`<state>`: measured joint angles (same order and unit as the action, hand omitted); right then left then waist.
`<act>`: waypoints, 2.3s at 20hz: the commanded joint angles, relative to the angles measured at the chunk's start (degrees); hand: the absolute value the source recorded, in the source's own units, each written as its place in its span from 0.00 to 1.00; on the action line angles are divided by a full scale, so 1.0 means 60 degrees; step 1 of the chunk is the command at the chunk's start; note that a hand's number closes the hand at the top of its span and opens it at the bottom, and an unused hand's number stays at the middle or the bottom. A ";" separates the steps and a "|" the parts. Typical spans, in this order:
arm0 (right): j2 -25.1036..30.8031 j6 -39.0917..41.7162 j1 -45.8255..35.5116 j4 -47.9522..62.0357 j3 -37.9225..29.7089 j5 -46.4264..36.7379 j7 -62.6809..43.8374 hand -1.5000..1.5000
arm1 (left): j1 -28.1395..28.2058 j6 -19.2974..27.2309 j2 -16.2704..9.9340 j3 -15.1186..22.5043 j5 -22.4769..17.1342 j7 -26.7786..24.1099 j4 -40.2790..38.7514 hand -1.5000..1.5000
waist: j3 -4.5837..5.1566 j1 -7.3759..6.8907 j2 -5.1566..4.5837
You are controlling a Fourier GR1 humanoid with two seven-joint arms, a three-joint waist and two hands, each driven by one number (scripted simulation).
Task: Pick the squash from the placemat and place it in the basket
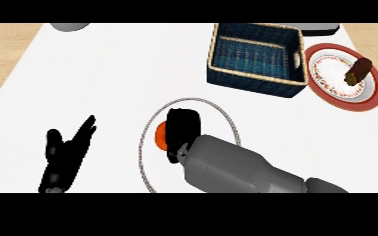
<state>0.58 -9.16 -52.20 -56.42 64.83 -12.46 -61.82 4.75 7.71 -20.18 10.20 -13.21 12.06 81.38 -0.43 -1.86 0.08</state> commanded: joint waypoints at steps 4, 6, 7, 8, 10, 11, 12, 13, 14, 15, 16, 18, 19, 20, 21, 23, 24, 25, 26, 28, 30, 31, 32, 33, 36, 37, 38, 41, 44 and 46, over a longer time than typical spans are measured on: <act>-0.0092 -0.0146 -0.0301 0.0742 0.0606 -0.0353 -0.0151 1.00 | 0.0163 -0.0137 0.0137 -0.0030 0.0013 0.0405 -0.0083 0.50 | 0.0073 -0.0037 -0.0055; -0.0092 0.0258 -0.0268 0.0386 0.0572 -0.0601 -0.0260 1.00 | -0.0315 -0.0081 0.0222 -0.0132 0.0103 0.0636 -0.0488 0.50 | 0.0074 0.0134 -0.0035; -0.0093 0.0034 -0.0287 0.0498 0.0848 -0.0491 -0.0482 1.00 | -0.0047 -0.0071 0.0258 -0.0034 0.0170 0.0504 -0.0273 0.50 | 0.0075 -0.0001 -0.0050; -0.0092 -0.0040 -0.0121 0.0870 0.0594 -0.0635 0.0214 1.00 | 0.0379 -0.0155 0.0138 -0.0095 0.0129 0.0481 -0.0081 0.50 | 0.0072 0.0044 -0.0043; -0.0093 0.0073 -0.0327 0.0765 0.0788 -0.0236 -0.0106 1.00 | -0.0138 0.0166 0.0617 0.0128 0.0421 0.0436 -0.0381 0.50 | 0.0075 -0.0059 -0.0072; -0.0092 -0.0069 -0.0276 0.0337 0.0866 -0.0600 -0.0460 1.00 | 0.0152 -0.0754 -0.0229 -0.0483 -0.0025 0.0075 -0.0633 0.50 | 0.0077 0.0022 -0.0042; -0.0092 -0.0026 -0.0718 0.0760 0.0561 -0.0351 -0.0258 1.00 | 0.0171 -0.0288 0.0280 -0.0113 0.0235 0.0230 -0.0454 0.50 | 0.0075 -0.0072 -0.0065; -0.0092 -0.0193 -0.0990 0.0477 0.0613 -0.0153 -0.0802 1.00 | 0.0112 -0.0291 0.0234 -0.0043 0.0400 0.0104 -0.0545 0.50 | 0.0078 -0.0217 -0.0083; -0.0092 0.0046 -0.1313 0.0565 0.0360 0.0069 -0.0920 1.00 | 0.0481 -0.0414 0.0253 -0.0006 0.0266 -0.0014 -0.0263 0.50 | 0.0079 -0.0305 -0.0079; -0.0092 0.0404 -0.1917 0.0558 -0.0119 0.0330 -0.1125 1.00 | 0.0293 -0.0410 0.0204 0.0010 0.0199 0.0419 -0.0021 0.50 | 0.0077 -0.0294 -0.0066; -0.0092 0.0165 -0.2015 0.0364 0.0095 0.0442 -0.1536 1.00 | -0.0358 -0.0141 0.0410 0.0015 0.0340 0.0622 -0.0247 0.50 | 0.0082 -0.0350 -0.0094; -0.0092 -0.0085 -0.2597 0.0966 -0.0161 0.0553 -0.1364 1.00 | -0.0409 -0.0284 0.0449 0.0255 0.0511 0.0501 -0.0346 0.50 | 0.0090 -0.0547 -0.0150; -0.0091 0.0149 -0.3062 0.0805 -0.0332 0.0649 -0.1815 1.00 | -0.0322 -0.0402 0.0295 -0.0062 0.0304 0.0379 -0.0507 0.50 | 0.0097 -0.0504 -0.0106; -0.0091 -0.0464 -0.2965 0.0834 -0.0022 0.0311 -0.1840 1.00 | -0.0056 -0.0302 0.0269 0.0171 0.0478 0.0650 -0.0162 0.50 | 0.0087 -0.0524 -0.0080; -0.0091 -0.0569 -0.3255 0.1095 -0.0286 0.0218 -0.1691 1.00 | -0.0403 -0.0159 0.0528 0.0187 0.0520 0.0637 -0.0443 0.50 | 0.0090 -0.0349 -0.0092; -0.0091 -0.2136 -0.2909 0.0777 -0.0636 -0.0085 -0.1524 1.00 | -0.0009 -0.0235 0.0476 0.0160 0.0421 0.0518 -0.0157 0.50 | 0.0075 -0.0313 -0.0037; -0.0091 -0.2624 -0.3247 0.0645 -0.1013 -0.0183 -0.1505 1.00 | -0.0269 -0.0341 0.0332 -0.0108 0.0257 0.0615 -0.0444 0.50 | 0.0078 -0.0280 -0.0038; -0.0091 -0.3598 -0.3482 0.0545 -0.2114 -0.0142 -0.0916 1.00 | -0.0034 -0.0194 0.0357 -0.0170 0.0305 0.0454 -0.0514 0.50 | 0.0043 -0.0131 0.0013; -0.0091 -0.4084 -0.3730 0.0405 -0.2431 -0.0216 -0.0969 1.00 | 0.0093 -0.0153 0.0517 0.0040 0.0393 0.0385 -0.0349 0.50 | 0.0041 -0.0248 0.0072; -0.0091 -0.5191 -0.4023 0.0442 -0.2700 -0.0988 -0.0629 1.00 | 0.0131 -0.0178 0.0469 -0.0045 0.0314 0.0458 -0.0295 0.50 | 0.0047 0.0023 0.0122; -0.0091 -0.5356 -0.4876 0.0686 -0.2899 -0.1468 -0.1121 1.00 | 0.0177 -0.0110 0.0440 -0.0139 0.0338 0.0402 -0.0262 0.50 | 0.0081 -0.0002 0.0126; -0.0091 -0.5686 -0.4951 0.0808 -0.3103 -0.1716 -0.1135 1.00 | 0.0217 -0.0018 0.0489 -0.0163 0.0393 0.0395 -0.0504 0.50 | 0.0083 0.0155 0.0111; -0.0091 -0.5755 -0.5260 0.0816 -0.3316 -0.1898 -0.1311 1.00 | 0.0450 -0.0171 0.0266 -0.0308 0.0311 0.0275 -0.0375 0.50 | 0.0081 0.0138 0.0147; -0.0069 -0.5632 -0.5571 0.1013 -0.3778 -0.1955 -0.1416 1.00 | 0.0440 -0.0125 0.0275 -0.0282 0.0380 0.0298 -0.0396 0.50 | 0.0078 0.0275 0.0144; -0.0020 -0.5233 -0.6352 0.1439 -0.4198 -0.2501 -0.2137 1.00 | 0.0662 -0.0304 0.0305 -0.0290 0.0235 0.0178 -0.0212 0.50 | 0.0085 0.0343 0.0173; 0.0022 -0.5326 -0.6160 0.1385 -0.4147 -0.2766 -0.2297 1.00 | 0.0739 -0.0320 0.0219 -0.0512 0.0099 0.0156 -0.0237 0.50 | 0.0080 0.0427 0.0182; 0.0297 -0.4780 -0.6856 0.1685 -0.4607 -0.2670 -0.2403 1.00 | 0.0714 -0.0074 0.0425 -0.0324 0.0301 0.0202 -0.0186 0.50 | 0.0083 0.0401 0.0178; 0.0719 -0.4610 -0.7253 0.1904 -0.5135 -0.2883 -0.2448 1.00 | 0.0383 -0.0228 0.0215 -0.0483 0.0265 0.0384 -0.0293 0.50 | 0.0079 0.0478 0.0121; 0.0945 -0.4464 -0.7393 0.1904 -0.5450 -0.3159 -0.2718 1.00 | 0.0731 -0.0218 0.0199 -0.0526 0.0227 0.0391 -0.0050 0.50 | 0.0071 0.0471 0.0140; 0.1252 -0.4245 -0.7206 0.2079 -0.5691 -0.3142 -0.2352 1.00 | 0.0648 -0.0115 0.0424 -0.0237 0.0382 0.0566 0.0119 0.50 | 0.0069 0.0454 0.0085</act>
<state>6.06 -34.79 -93.96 -44.66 33.39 -29.77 -66.36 7.83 6.30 -19.08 7.06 -11.70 13.29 83.14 -0.38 0.63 0.98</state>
